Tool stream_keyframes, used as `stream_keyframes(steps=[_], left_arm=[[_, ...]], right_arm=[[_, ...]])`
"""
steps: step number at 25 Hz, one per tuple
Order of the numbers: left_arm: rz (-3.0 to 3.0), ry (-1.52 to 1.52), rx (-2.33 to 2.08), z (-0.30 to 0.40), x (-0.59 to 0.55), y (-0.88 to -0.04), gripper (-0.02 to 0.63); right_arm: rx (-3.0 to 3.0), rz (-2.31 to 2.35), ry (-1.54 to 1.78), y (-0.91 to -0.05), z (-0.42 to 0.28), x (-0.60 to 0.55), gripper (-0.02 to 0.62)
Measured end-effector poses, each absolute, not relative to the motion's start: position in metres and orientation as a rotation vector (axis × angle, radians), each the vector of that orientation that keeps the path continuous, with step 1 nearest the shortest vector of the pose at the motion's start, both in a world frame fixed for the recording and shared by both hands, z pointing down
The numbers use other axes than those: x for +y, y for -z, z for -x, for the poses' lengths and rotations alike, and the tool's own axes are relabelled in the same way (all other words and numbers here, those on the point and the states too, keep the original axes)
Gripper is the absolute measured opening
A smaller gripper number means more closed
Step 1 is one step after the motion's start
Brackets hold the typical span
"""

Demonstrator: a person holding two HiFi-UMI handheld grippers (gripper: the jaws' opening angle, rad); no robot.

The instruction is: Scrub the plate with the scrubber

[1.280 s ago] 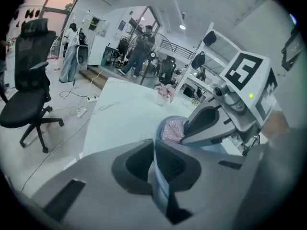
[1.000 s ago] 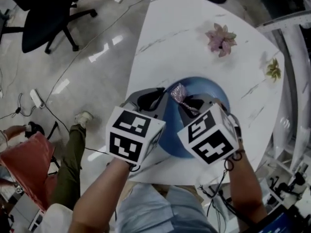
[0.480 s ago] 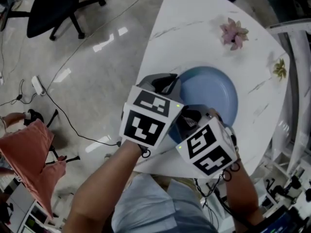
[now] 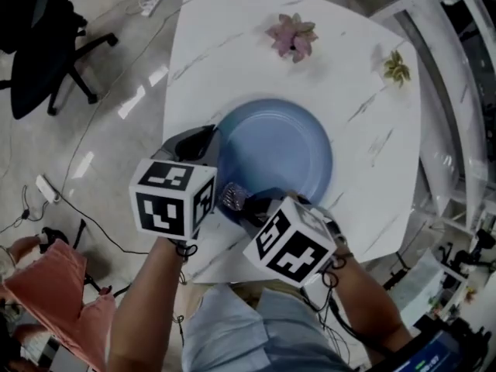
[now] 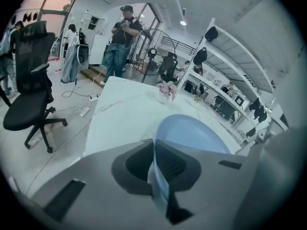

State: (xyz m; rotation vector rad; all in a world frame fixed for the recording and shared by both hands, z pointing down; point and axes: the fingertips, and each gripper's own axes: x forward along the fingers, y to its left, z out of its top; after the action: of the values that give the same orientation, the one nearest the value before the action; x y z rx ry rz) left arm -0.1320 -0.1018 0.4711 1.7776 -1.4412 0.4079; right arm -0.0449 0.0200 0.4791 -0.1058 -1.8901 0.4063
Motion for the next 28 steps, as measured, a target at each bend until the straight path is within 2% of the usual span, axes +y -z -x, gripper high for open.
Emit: stream_keyframes(steps=[15, 28], left_arm=[[-1.754, -0.417, -1.456, 0.132, -0.101, -0.472, 0.017], [-1.749, -0.444, -1.434, 0.127, -0.1, -0.471, 0.015]], right_arm=[[-1.835, -0.27, -0.679, -0.48, -0.023, -0.02, 0.051], [-1.817, -0.392, -0.704, -0.48, -0.045, -0.098, 0.051]])
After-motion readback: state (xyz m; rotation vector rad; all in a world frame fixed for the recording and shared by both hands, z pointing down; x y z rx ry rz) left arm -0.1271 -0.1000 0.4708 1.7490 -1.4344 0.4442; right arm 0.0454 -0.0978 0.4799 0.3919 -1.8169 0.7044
